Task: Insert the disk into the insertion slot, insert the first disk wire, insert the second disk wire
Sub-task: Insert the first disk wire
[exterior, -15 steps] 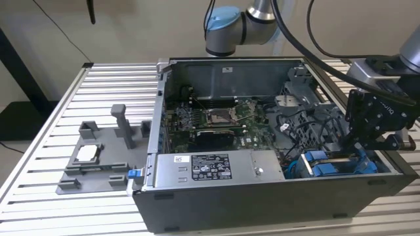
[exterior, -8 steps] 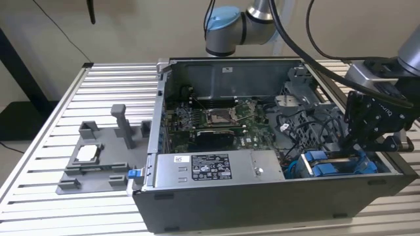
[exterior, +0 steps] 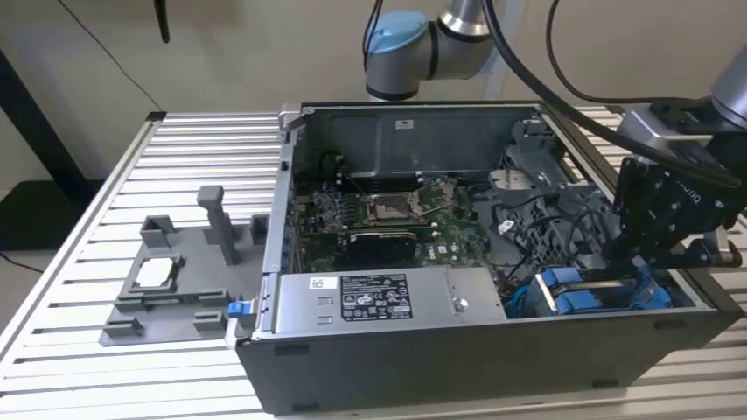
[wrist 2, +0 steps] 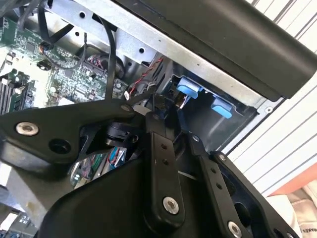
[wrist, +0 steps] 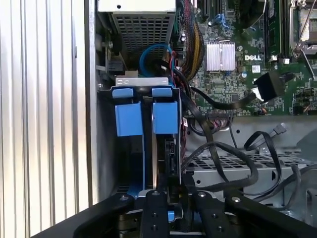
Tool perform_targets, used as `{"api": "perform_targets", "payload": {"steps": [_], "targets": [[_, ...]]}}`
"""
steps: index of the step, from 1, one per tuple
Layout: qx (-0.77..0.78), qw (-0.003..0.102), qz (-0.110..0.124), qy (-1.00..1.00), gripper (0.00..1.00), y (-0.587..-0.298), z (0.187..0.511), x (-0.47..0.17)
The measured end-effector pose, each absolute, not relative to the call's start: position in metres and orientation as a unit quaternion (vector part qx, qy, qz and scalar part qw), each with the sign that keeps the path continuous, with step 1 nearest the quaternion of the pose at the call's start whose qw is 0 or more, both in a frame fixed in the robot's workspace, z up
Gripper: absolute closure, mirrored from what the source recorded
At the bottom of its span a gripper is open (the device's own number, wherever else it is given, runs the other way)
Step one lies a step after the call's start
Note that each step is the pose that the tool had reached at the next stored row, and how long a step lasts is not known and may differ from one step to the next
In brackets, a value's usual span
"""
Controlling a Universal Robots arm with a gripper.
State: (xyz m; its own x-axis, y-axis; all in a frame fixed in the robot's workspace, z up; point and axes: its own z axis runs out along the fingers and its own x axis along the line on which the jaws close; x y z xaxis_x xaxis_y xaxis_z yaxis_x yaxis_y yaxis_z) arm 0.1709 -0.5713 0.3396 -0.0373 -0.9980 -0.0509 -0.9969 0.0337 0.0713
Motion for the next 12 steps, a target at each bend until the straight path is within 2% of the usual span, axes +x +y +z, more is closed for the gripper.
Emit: {"api": "perform_targets", "payload": {"steps": [12], "targets": [[0.694, 0.007, -0.043, -0.719, 0.73, -0.571, 0.36, 0.171]]}}
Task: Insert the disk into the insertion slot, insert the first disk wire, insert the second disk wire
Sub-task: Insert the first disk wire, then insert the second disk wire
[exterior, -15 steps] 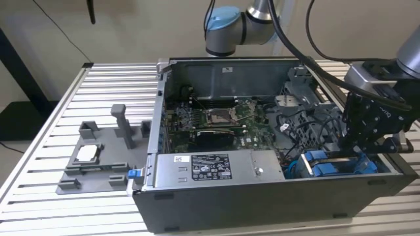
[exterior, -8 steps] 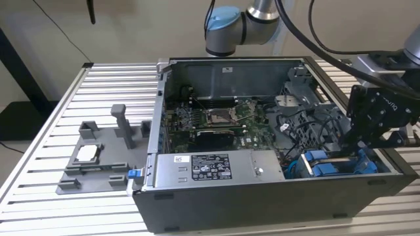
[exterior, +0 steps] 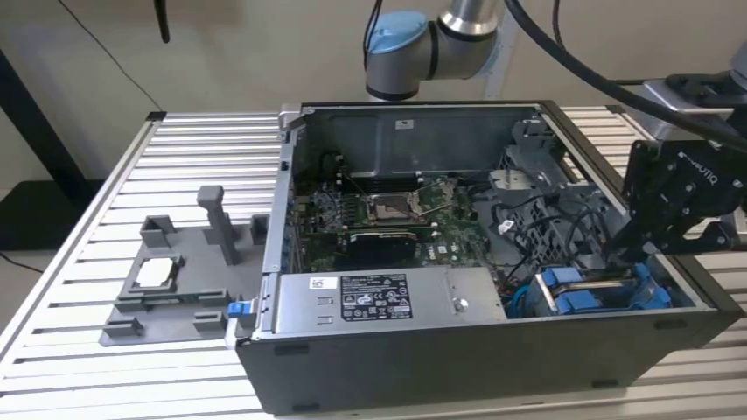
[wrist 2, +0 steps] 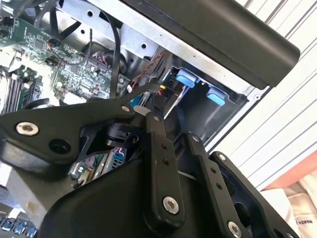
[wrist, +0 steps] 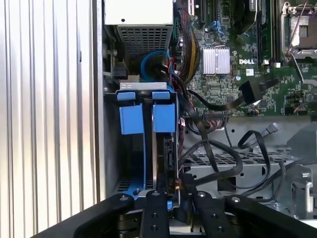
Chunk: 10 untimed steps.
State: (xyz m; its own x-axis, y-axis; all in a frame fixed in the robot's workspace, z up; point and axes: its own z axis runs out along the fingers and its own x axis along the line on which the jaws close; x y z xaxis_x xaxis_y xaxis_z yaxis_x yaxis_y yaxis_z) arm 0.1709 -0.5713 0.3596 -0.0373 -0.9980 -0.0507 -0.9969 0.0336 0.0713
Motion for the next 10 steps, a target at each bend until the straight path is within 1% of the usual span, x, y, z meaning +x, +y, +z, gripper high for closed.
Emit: {"api": "perform_targets", "payload": {"steps": [10], "targets": [[0.694, 0.007, -0.043, -0.719, 0.73, -0.571, 0.378, 0.171]]}}
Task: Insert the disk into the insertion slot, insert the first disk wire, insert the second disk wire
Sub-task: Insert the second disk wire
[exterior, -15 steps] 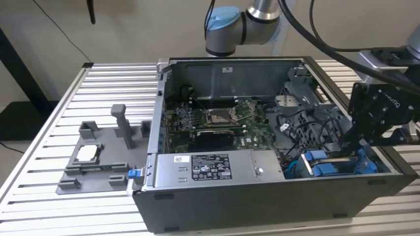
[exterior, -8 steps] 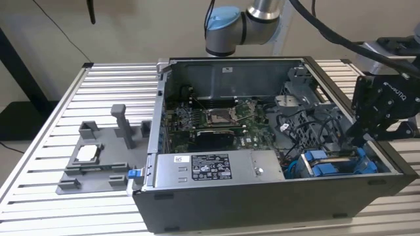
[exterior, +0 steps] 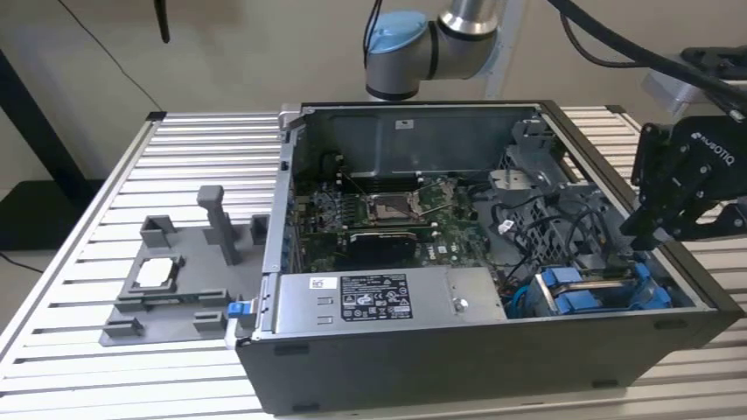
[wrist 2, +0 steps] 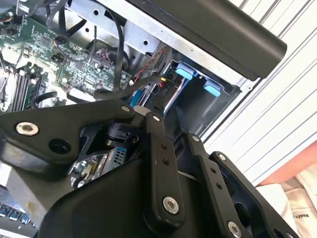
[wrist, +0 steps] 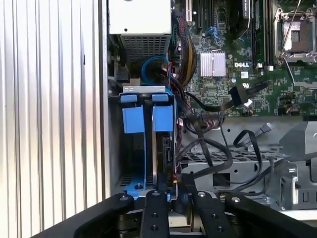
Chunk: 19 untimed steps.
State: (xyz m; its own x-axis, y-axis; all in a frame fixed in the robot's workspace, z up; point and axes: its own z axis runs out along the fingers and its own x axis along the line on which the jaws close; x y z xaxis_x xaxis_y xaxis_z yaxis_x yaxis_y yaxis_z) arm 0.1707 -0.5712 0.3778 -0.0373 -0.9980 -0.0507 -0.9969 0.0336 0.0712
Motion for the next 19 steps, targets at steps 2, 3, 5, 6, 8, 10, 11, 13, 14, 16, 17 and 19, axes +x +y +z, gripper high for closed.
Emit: {"api": "perform_targets", "payload": {"steps": [2, 3, 5, 6, 8, 10, 11, 13, 14, 16, 17, 19], "targets": [[0.694, 0.007, -0.043, -0.719, 0.73, -0.571, 0.38, 0.171], [0.694, 0.006, -0.043, -0.719, 0.73, -0.571, 0.38, 0.171], [0.694, 0.007, -0.043, -0.719, 0.73, -0.571, 0.382, 0.171], [0.694, 0.007, -0.043, -0.719, 0.73, -0.571, 0.383, 0.171], [0.694, 0.006, -0.043, -0.719, 0.73, -0.571, 0.386, 0.171], [0.694, 0.006, -0.043, -0.719, 0.73, -0.571, 0.389, 0.171], [0.694, 0.007, -0.043, -0.719, 0.73, -0.571, 0.39, 0.171], [0.694, 0.006, -0.043, -0.719, 0.73, -0.571, 0.39, 0.171], [0.694, 0.006, -0.043, -0.719, 0.73, -0.571, 0.39, 0.171], [0.694, 0.007, -0.043, -0.719, 0.73, -0.571, 0.39, 0.171], [0.694, 0.007, -0.043, -0.719, 0.73, -0.57, 0.39, 0.171], [0.694, 0.007, -0.043, -0.719, 0.73, -0.568, 0.39, 0.171]]}}
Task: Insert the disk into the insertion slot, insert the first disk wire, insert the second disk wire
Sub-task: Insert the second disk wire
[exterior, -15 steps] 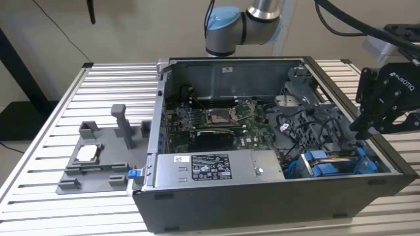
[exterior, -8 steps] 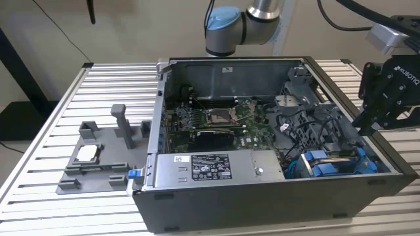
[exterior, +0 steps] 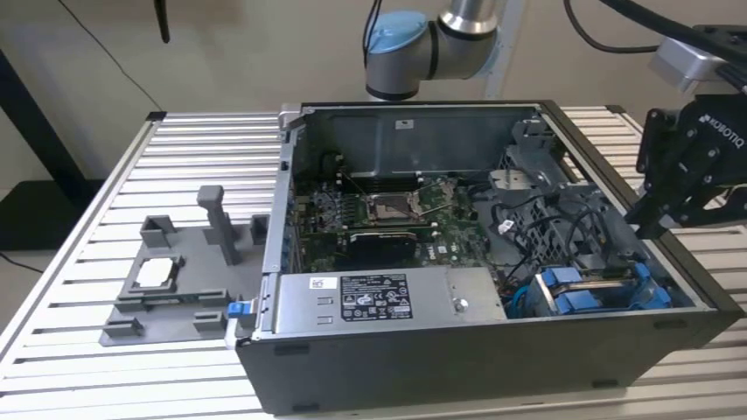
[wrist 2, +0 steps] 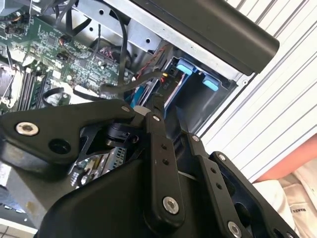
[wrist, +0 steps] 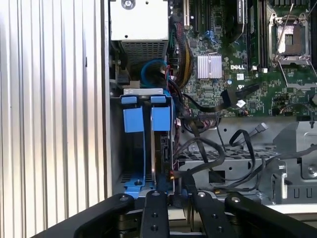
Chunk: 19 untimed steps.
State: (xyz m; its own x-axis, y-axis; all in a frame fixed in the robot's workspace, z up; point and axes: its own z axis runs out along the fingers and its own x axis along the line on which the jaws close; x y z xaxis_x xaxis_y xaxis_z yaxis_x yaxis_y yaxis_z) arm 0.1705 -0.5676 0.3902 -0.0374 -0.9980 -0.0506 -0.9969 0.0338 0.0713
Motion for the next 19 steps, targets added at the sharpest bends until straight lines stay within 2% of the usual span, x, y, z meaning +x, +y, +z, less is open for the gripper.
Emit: {"api": "perform_targets", "payload": {"steps": [8, 19], "targets": [[0.694, 0.007, -0.043, -0.719, 0.73, -0.551, 0.39, 0.168], [0.694, 0.006, -0.043, -0.719, 0.73, -0.548, 0.391, 0.137]]}}
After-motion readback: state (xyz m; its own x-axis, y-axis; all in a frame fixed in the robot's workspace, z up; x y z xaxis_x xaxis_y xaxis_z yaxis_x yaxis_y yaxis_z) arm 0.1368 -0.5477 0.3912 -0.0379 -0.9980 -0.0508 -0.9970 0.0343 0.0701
